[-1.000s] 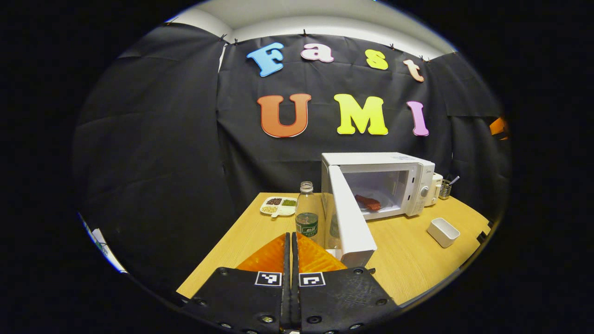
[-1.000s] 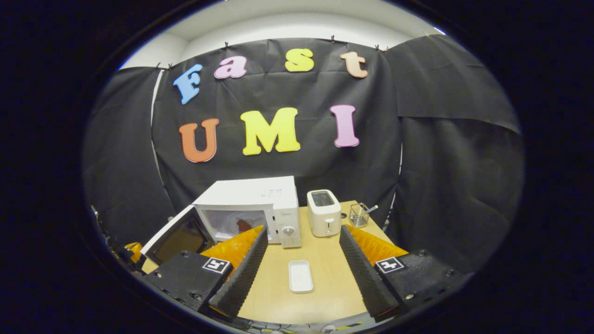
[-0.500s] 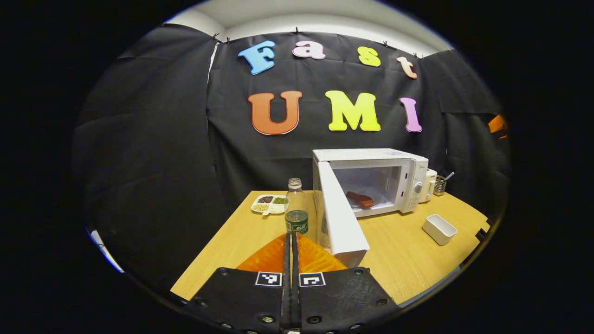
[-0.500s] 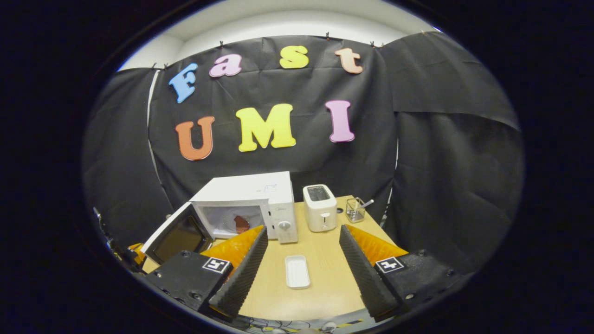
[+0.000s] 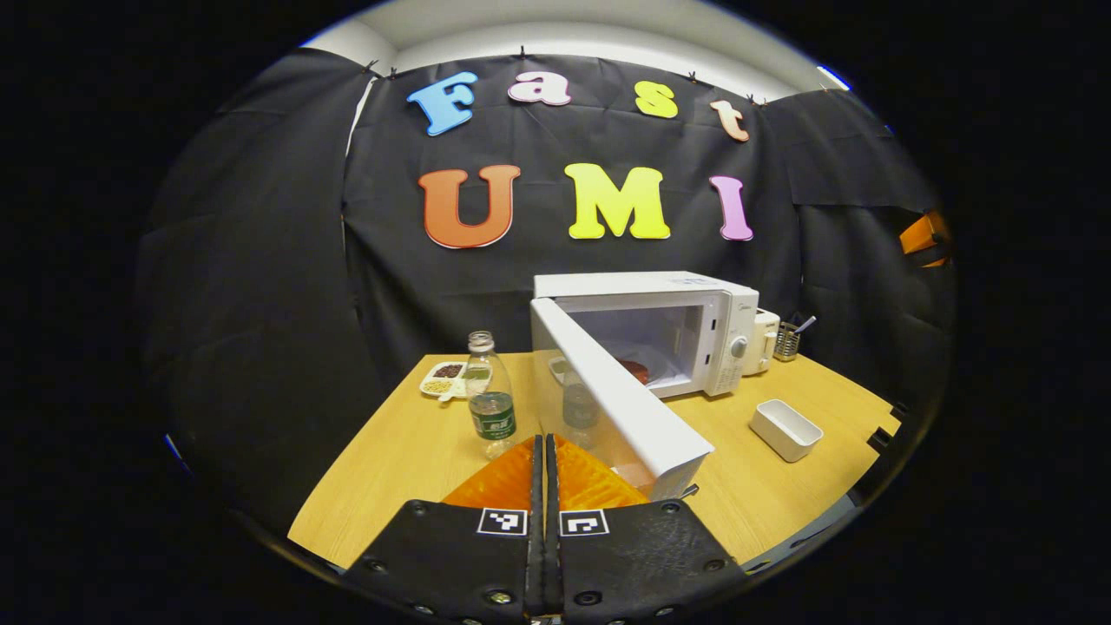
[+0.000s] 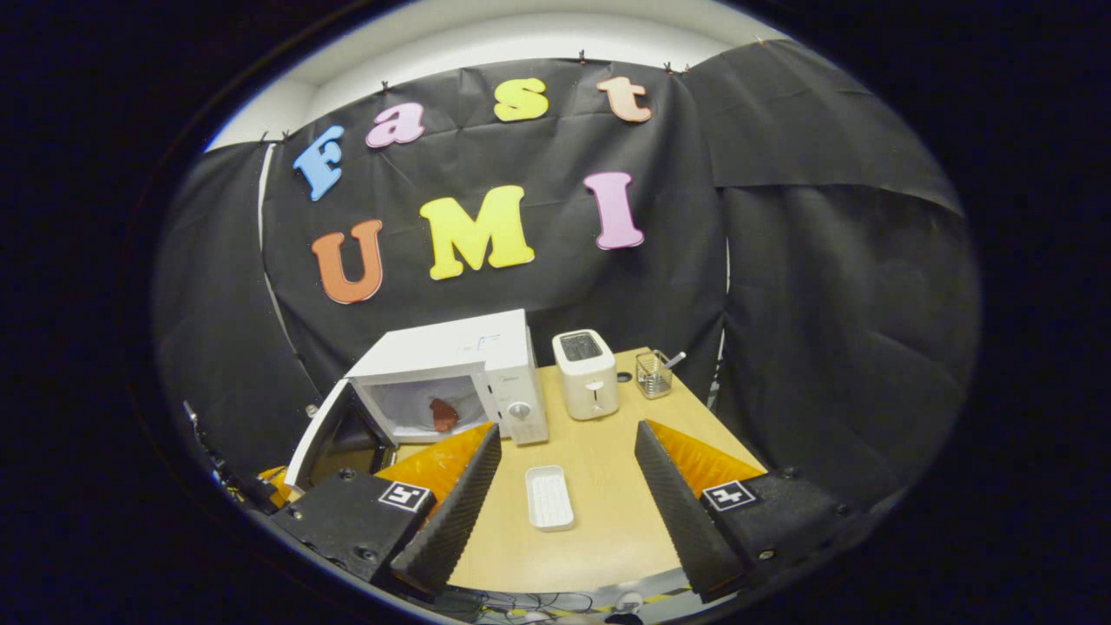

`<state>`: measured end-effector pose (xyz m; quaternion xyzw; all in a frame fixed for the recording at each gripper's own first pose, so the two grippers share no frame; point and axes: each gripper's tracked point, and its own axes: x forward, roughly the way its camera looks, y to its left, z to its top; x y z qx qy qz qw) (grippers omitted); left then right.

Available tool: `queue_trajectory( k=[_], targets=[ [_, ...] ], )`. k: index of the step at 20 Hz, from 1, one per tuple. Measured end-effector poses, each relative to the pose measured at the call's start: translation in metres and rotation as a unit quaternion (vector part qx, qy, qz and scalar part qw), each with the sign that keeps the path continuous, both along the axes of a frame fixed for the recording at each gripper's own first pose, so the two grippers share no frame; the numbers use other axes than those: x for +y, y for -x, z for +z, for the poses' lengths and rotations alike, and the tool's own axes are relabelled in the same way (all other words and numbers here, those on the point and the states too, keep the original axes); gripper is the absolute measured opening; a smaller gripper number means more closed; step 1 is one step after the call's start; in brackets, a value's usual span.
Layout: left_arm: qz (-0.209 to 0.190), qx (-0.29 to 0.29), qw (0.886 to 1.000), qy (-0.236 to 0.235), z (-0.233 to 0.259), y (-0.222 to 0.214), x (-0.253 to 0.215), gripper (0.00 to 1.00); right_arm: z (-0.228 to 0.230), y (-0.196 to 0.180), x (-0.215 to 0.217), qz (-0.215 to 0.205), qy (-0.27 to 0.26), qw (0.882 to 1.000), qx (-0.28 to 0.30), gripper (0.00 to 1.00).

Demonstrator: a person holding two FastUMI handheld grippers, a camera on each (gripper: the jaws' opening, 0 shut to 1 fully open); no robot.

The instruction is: Open the microwave oven with the left hand, put the food in, and close the microwave oven.

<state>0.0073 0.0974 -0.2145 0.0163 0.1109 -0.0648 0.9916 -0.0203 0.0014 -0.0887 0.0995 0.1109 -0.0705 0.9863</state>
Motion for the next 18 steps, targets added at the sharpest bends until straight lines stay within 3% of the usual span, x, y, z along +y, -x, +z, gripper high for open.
queue_trajectory(
  k=[8,18],
  targets=[
    [-0.066,0.015,0.998,-0.009,-0.006,-0.009,-0.078,0.00,-0.014,0.012,-0.045,-0.026,-0.023,0.999,0.017,0.99],
    [-0.088,0.005,0.996,-0.004,0.004,-0.057,-0.165,0.00,0.013,0.005,-0.100,-0.018,0.036,0.999,0.007,0.99]
  ],
)
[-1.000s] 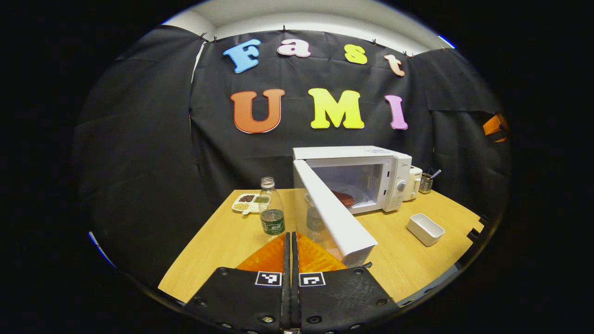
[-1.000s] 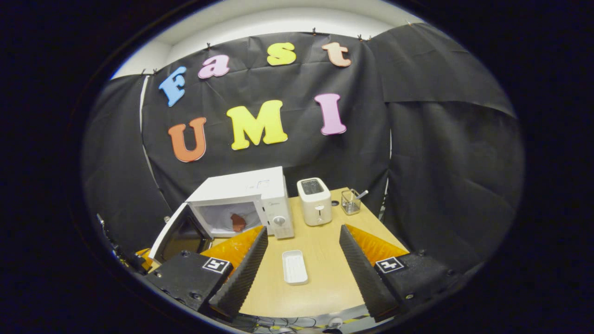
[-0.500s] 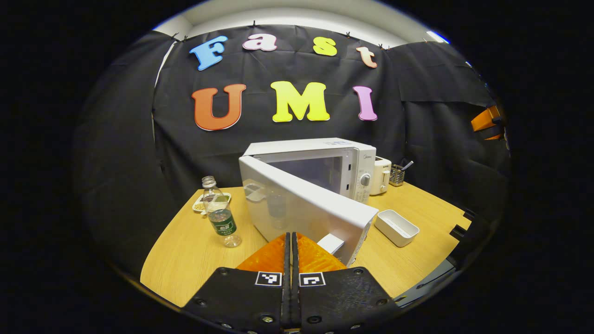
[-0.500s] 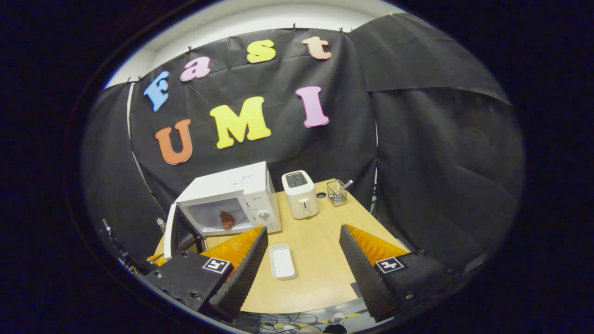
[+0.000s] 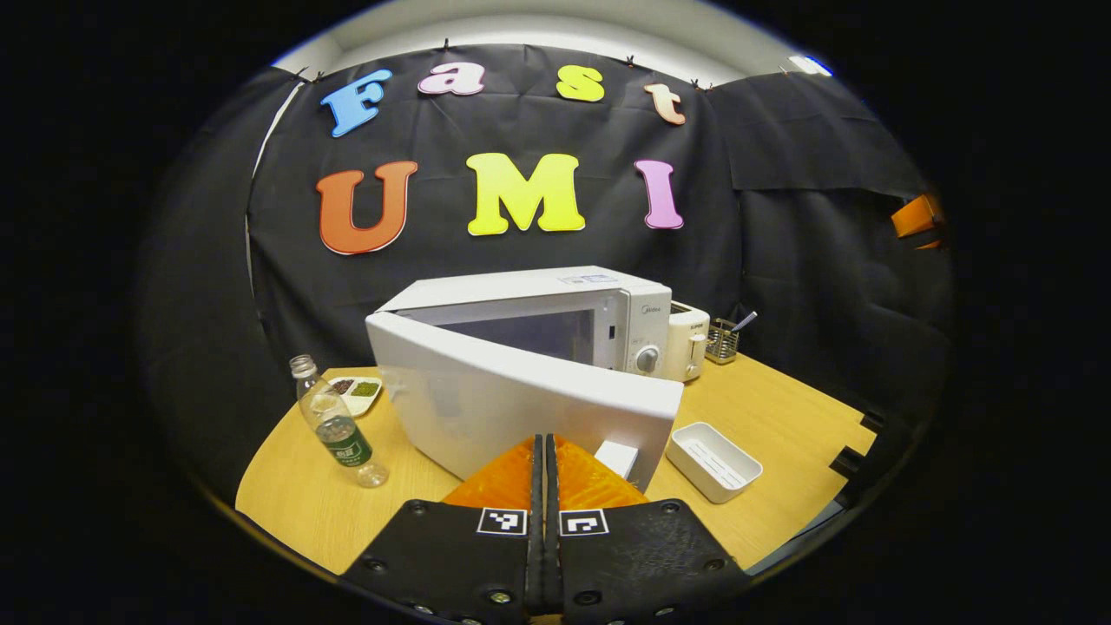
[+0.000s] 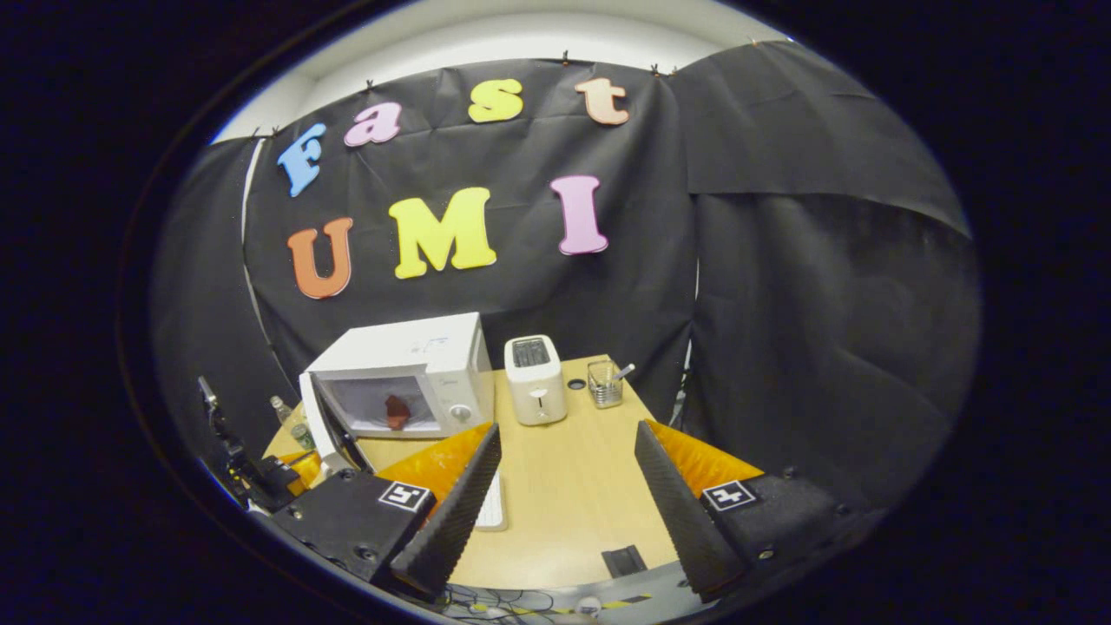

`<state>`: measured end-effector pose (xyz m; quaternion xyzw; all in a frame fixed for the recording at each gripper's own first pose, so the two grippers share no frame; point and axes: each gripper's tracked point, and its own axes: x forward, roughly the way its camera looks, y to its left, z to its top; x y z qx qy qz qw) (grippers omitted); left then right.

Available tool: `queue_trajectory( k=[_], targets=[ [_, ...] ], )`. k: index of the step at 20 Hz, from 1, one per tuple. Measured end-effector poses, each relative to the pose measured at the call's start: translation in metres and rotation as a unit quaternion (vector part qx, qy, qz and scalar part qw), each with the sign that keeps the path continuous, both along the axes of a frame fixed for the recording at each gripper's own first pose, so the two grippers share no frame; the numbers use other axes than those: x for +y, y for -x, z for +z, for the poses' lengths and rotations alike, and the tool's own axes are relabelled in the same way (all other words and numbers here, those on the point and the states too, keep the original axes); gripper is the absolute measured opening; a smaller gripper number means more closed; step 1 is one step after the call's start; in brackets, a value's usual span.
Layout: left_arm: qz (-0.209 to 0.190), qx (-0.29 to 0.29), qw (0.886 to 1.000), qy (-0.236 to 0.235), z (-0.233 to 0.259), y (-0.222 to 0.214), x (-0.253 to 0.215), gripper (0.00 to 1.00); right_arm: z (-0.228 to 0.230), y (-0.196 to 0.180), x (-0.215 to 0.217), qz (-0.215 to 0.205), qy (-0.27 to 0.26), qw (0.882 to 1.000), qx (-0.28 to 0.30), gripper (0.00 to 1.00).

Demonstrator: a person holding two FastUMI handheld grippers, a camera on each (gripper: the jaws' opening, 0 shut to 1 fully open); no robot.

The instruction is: Open the microwave oven with the left hand, put the food in, and close the microwave oven.

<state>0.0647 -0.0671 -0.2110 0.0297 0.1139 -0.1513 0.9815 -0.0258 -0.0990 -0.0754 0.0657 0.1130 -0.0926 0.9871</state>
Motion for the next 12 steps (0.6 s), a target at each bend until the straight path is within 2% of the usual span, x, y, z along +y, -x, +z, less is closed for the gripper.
queue_trajectory(
  k=[4,7,12],
  targets=[
    [0.002,-0.004,1.000,-0.001,0.002,-0.025,-0.028,0.00,0.003,-0.012,-0.020,0.011,0.020,1.000,0.005,0.99],
    [0.018,0.001,1.000,-0.011,-0.006,-0.045,-0.042,0.00,0.003,-0.024,-0.029,0.028,0.020,0.999,0.009,0.99],
    [0.031,0.009,0.999,0.002,-0.010,-0.071,-0.067,0.00,-0.002,-0.046,-0.051,0.041,0.016,0.999,0.016,0.99]
  ],
)
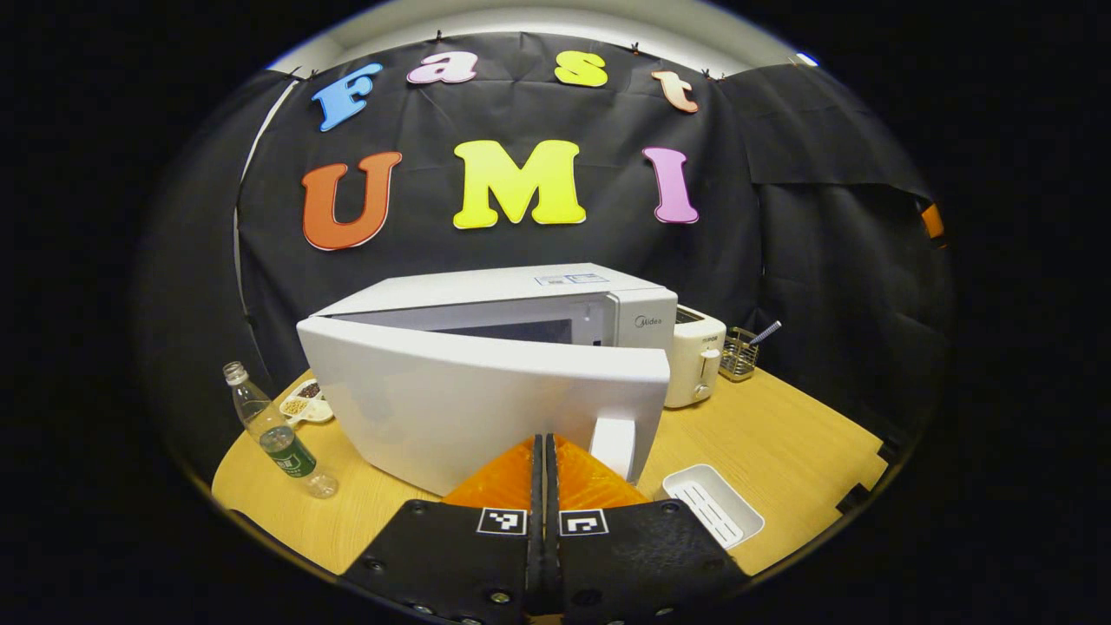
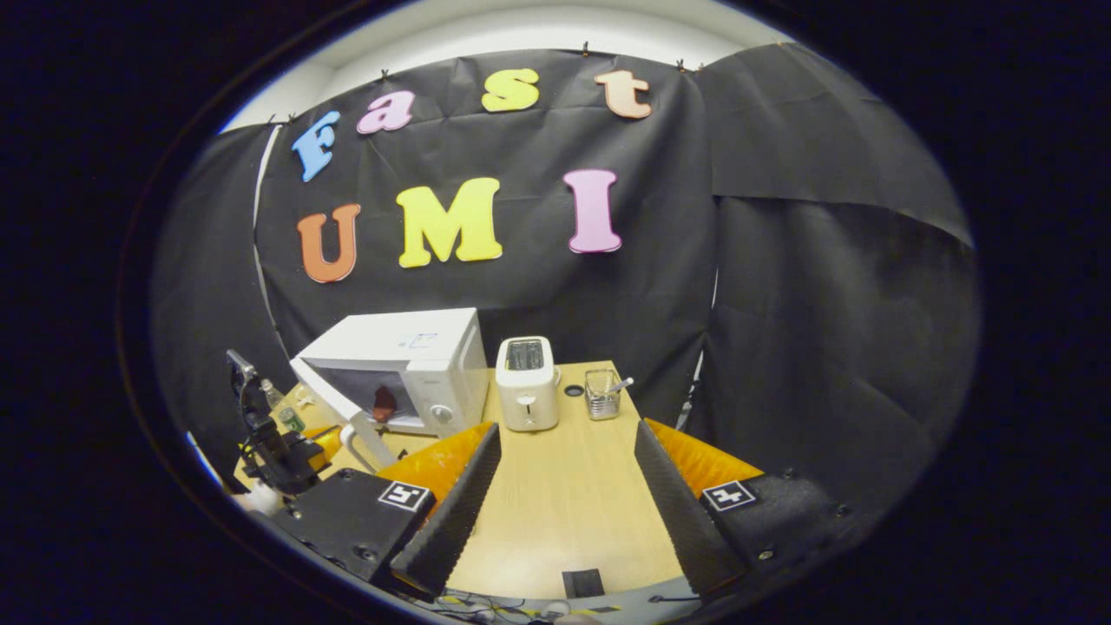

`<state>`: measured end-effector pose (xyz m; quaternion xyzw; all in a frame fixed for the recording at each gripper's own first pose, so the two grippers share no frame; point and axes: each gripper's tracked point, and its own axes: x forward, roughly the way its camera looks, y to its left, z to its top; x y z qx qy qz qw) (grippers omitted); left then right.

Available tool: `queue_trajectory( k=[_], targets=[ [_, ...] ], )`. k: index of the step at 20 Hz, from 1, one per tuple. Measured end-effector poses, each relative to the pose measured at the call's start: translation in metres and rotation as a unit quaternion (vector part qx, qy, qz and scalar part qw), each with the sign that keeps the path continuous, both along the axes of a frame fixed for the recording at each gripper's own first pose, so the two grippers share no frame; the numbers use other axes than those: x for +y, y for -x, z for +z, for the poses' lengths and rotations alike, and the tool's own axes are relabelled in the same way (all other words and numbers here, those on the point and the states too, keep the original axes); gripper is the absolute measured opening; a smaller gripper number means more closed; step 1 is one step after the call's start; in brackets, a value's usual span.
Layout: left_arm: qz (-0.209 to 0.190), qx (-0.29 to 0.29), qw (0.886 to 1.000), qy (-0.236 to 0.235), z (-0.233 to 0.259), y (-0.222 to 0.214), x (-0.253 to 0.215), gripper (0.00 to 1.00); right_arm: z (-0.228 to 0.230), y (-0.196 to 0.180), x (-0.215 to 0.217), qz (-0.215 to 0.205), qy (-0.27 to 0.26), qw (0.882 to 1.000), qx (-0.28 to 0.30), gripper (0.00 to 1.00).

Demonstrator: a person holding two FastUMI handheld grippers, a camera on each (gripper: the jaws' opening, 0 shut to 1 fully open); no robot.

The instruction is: Open the microwave oven with the left hand, put the food in, and close the microwave oven.

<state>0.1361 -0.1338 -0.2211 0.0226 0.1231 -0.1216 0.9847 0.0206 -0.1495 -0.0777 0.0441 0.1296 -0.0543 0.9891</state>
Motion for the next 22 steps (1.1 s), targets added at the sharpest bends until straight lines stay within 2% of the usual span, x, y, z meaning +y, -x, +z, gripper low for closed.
queue_trajectory(
  k=[15,17,20,21,22],
  targets=[
    [0.003,0.010,1.000,-0.005,-0.014,-0.106,-0.042,0.00,-0.016,-0.030,-0.045,-0.026,-0.017,0.999,0.034,0.99],
    [0.008,0.013,1.000,0.006,-0.015,-0.110,-0.044,0.00,-0.015,-0.032,-0.049,-0.030,-0.018,0.999,0.034,0.99],
    [0.004,-0.005,1.000,-0.005,-0.014,-0.123,-0.045,0.00,-0.014,-0.037,-0.053,-0.033,-0.016,0.999,0.037,0.99],
    [0.012,0.024,1.000,0.004,-0.023,-0.124,-0.050,0.00,-0.013,-0.039,-0.053,-0.032,-0.019,0.999,0.040,0.99],
    [0.023,0.025,0.999,0.008,-0.021,-0.121,-0.045,0.00,-0.012,-0.041,-0.050,-0.029,-0.019,0.999,0.041,0.99]
  ],
)
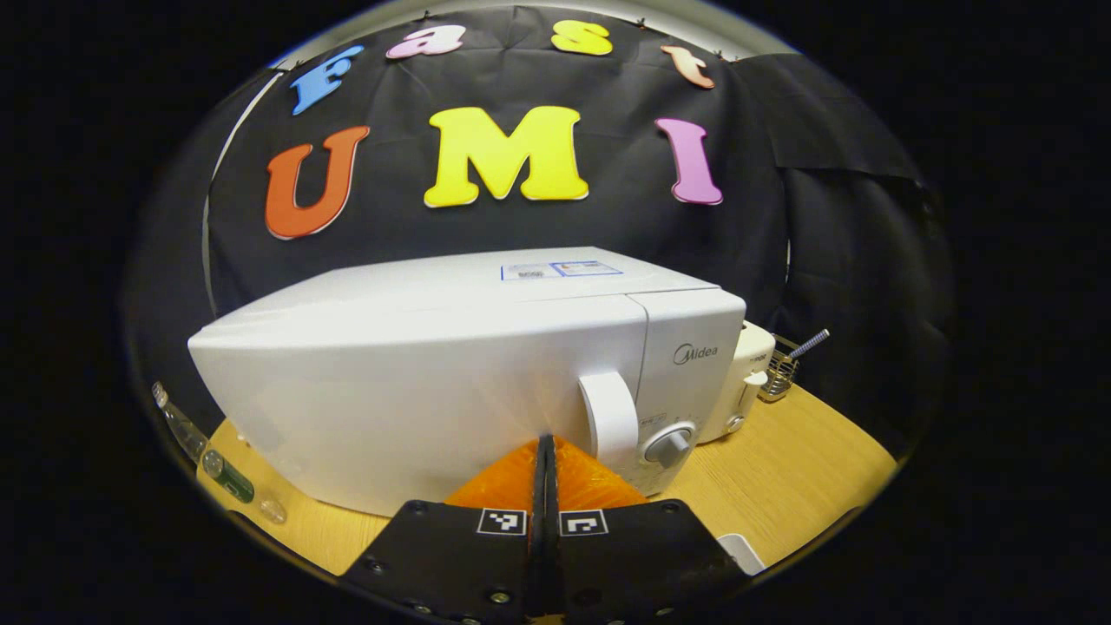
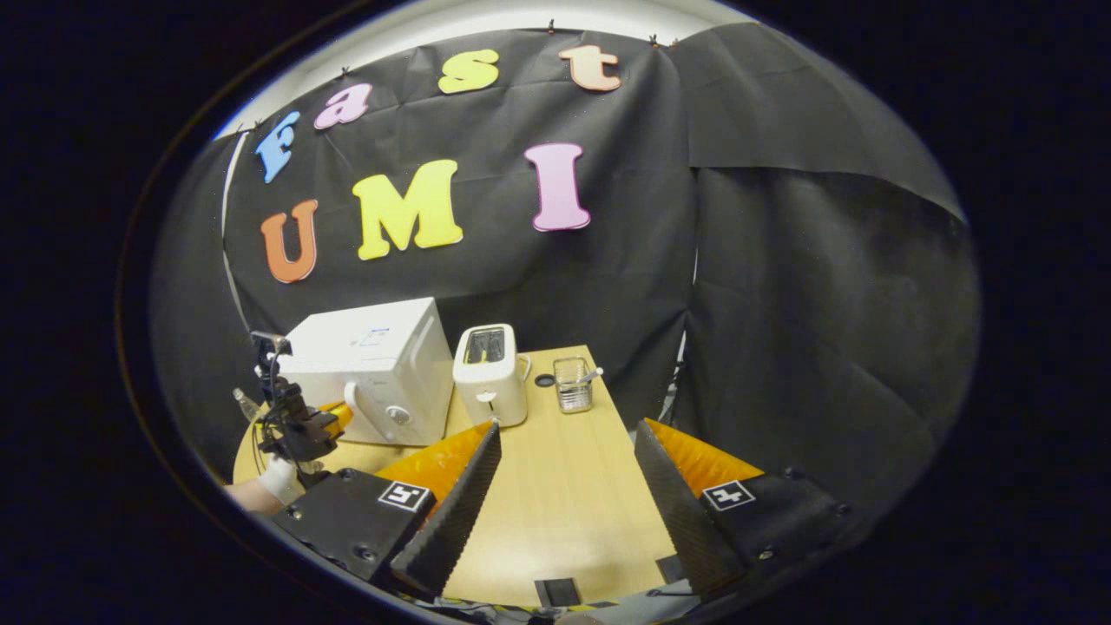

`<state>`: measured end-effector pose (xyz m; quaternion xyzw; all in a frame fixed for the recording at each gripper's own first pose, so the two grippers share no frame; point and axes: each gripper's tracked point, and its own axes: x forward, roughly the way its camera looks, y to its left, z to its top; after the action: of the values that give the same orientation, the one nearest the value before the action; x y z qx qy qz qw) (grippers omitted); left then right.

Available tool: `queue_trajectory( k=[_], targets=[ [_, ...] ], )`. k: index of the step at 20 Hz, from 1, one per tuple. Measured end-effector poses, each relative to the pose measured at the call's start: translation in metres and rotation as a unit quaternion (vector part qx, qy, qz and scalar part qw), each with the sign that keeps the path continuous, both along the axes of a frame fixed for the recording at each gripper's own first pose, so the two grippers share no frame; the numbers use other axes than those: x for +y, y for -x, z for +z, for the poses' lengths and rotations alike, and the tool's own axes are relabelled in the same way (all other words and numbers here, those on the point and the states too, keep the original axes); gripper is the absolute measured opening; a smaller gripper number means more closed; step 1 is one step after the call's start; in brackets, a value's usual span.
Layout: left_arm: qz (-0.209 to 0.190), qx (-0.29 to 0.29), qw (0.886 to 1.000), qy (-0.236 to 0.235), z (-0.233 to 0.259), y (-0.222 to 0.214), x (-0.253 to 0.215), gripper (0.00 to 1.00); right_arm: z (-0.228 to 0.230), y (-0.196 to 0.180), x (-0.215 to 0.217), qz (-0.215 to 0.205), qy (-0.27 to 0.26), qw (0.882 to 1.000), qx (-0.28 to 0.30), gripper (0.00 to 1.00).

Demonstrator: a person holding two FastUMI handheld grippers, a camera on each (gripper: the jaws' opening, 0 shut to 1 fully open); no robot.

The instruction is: Open the microwave oven with the left hand, put the food in, and close the microwave oven.

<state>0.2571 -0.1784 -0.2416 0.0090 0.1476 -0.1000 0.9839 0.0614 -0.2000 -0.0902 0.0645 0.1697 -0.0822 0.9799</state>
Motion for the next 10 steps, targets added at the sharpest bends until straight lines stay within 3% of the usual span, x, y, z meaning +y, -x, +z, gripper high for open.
queue_trajectory(
  k=[4,7,10],
  targets=[
    [0.034,0.034,0.999,-0.026,-0.022,0.021,0.018,0.00,0.010,-0.007,0.011,0.004,0.014,1.000,-0.014,0.99],
    [0.041,0.022,0.998,-0.032,-0.018,0.044,0.039,0.00,0.011,-0.011,0.029,0.013,0.012,1.000,-0.017,0.99],
    [0.053,0.013,0.998,-0.036,-0.019,0.060,0.061,0.95,0.011,-0.010,0.050,0.021,0.017,0.999,-0.021,0.99]
  ],
)
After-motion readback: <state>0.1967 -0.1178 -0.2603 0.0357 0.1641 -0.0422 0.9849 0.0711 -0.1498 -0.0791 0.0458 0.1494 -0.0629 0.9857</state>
